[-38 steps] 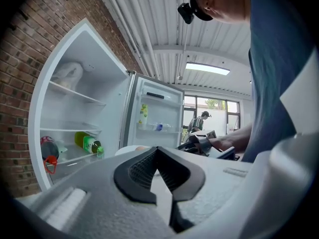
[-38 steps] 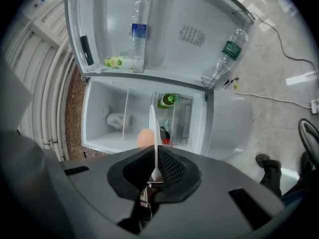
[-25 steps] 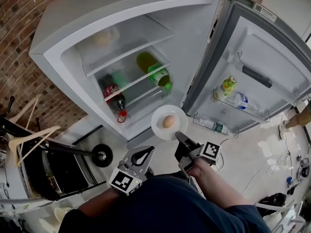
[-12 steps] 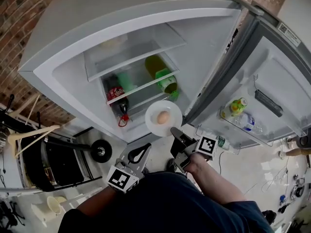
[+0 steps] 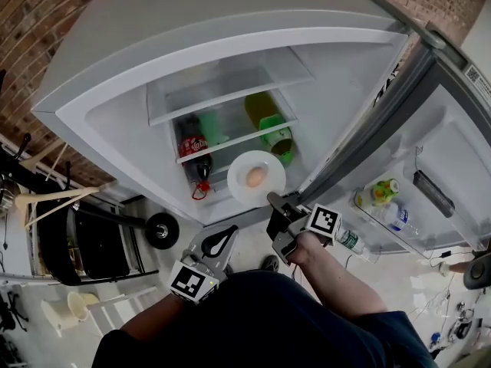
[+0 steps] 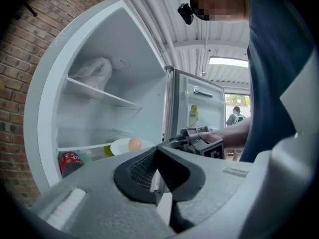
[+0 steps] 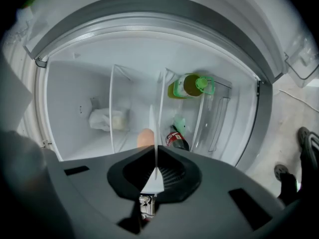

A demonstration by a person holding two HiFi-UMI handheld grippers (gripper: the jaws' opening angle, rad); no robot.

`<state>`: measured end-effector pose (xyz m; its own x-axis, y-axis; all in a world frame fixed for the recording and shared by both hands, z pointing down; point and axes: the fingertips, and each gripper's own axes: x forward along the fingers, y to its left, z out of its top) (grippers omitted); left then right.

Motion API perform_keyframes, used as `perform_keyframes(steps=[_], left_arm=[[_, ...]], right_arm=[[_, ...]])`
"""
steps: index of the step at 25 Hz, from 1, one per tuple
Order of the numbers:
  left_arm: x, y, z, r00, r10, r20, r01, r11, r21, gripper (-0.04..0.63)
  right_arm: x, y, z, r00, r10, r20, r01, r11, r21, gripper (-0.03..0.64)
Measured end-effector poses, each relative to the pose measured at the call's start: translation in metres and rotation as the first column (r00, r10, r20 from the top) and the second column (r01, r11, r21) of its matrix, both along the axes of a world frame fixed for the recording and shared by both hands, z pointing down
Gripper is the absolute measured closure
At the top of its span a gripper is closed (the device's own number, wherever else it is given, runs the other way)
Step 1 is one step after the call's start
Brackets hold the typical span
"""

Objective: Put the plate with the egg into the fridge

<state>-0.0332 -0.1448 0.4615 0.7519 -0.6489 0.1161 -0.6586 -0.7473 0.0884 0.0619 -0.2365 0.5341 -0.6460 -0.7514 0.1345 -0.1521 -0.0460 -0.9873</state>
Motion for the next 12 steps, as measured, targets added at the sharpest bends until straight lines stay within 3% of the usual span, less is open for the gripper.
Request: perform_keyframes(steps=[12], left_arm=[[-0.017,-0.007,0.002,0.999,-0.054,0.003,0.054,0.999,-0.004,0.591]], right_arm=[[-0.016,-0.047,-0.009,0.999,-0.003,0.035,0.003,1.000,0.003,0.595]])
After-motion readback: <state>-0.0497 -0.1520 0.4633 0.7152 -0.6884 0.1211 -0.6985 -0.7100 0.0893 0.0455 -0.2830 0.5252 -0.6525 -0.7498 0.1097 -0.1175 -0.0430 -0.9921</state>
